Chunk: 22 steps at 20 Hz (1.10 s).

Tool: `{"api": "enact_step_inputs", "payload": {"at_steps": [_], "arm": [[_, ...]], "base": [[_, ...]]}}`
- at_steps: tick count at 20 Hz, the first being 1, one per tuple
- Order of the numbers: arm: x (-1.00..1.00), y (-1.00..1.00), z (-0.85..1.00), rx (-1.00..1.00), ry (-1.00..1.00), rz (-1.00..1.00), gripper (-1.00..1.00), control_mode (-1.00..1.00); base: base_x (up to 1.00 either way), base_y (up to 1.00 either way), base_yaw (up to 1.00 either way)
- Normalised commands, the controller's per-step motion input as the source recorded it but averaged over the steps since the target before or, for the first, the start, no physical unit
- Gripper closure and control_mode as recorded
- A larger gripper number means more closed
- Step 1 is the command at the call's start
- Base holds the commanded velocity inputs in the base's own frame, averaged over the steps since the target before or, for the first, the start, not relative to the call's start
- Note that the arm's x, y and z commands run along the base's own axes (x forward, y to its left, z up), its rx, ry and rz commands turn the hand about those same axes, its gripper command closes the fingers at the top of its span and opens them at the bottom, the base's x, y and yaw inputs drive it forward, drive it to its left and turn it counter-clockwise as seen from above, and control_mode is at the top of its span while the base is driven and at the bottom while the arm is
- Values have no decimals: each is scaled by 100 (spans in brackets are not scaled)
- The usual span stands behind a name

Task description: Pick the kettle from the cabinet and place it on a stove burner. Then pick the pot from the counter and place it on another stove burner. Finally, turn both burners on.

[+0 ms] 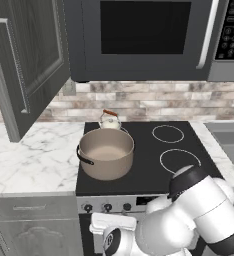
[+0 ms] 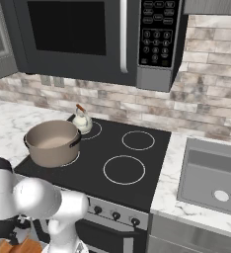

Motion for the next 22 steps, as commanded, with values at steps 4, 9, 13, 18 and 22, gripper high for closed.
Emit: {"api": "enact_step_inputs", "payload": {"at_steps": [4, 9, 13, 18, 22], "arm": [[9, 7, -16, -1, 0, 1, -100, -100], [10, 7, -19, -2, 0, 1, -100, -100], [10, 6, -20, -3, 0, 1, -100, -100], [12, 1, -17, -3, 0, 0, -100, -100], [14, 0, -9, -1, 0, 0, -100, -100]], "base": [[0, 0, 0], [0, 0, 0], [0, 0, 0], [0, 0, 0], [0, 0, 0]]}}
